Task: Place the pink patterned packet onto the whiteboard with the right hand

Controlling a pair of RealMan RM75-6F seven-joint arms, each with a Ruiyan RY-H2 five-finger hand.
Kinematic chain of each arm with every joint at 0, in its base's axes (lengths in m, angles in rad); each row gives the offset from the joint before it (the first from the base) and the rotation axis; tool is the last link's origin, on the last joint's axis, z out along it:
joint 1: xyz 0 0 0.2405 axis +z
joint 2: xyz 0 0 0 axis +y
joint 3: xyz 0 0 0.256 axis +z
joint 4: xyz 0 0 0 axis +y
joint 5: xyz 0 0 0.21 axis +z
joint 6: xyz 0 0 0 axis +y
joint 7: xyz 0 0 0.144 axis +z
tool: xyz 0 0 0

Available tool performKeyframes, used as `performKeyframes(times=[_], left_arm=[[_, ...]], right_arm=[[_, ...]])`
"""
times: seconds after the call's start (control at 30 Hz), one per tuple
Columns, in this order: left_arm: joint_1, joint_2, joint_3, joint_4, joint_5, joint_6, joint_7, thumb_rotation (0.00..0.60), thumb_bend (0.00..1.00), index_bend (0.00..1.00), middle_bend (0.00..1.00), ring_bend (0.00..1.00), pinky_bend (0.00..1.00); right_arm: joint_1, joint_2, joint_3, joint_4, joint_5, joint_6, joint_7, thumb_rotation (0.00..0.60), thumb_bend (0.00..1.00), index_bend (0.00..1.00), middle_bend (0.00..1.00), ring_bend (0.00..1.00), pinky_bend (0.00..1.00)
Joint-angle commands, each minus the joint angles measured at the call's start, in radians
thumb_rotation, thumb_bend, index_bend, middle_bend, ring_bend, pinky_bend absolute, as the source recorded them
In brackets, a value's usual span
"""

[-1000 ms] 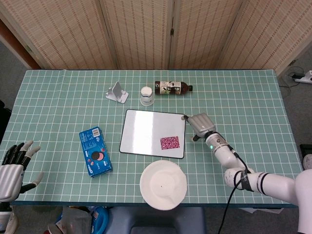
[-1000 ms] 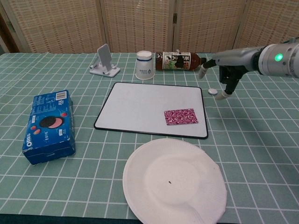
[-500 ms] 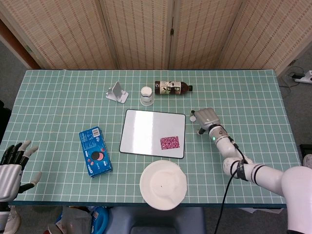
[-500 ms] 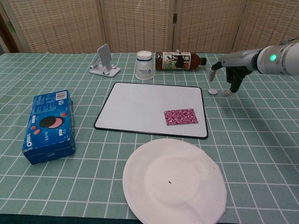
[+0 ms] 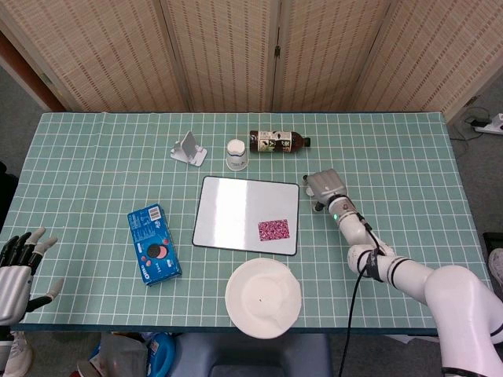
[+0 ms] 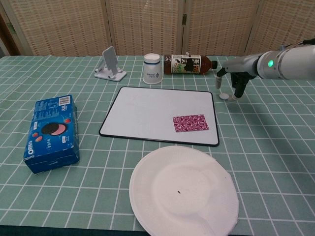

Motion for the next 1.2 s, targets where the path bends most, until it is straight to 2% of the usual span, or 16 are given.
performKeyframes(times=[0.03, 0.87, 1.2], left_arm=[[0.0, -0.001, 0.0, 0.002, -0.003, -0.002, 0.0, 0.6, 0.29, 0.16, 0.07, 0.04, 0.0], [-0.007, -0.01, -0.003, 0.02, -0.024, -0.022, 0.0, 0.6, 0.29, 0.16, 0.07, 0.04, 0.0], [-0.007, -0.016, -0.002, 0.027, -0.021, -0.023, -0.007, 0.6, 0.29, 0.16, 0.07, 0.04, 0.0]], right_arm=[[0.01, -0.017, -0.004, 0.036, 0.012, -0.018, 0.0, 0.6, 0.29, 0.27, 0.94, 1.0, 0.99], [0.042, -0.12, -0.024, 0.239, 0.015, -0.115, 0.018, 0.6, 0.29, 0.32, 0.94, 1.0, 0.99], [0.03, -0.107, -0.032, 0.206, -0.014, -0.095, 0.024, 0.6, 0.29, 0.36, 0.94, 1.0, 0.99]])
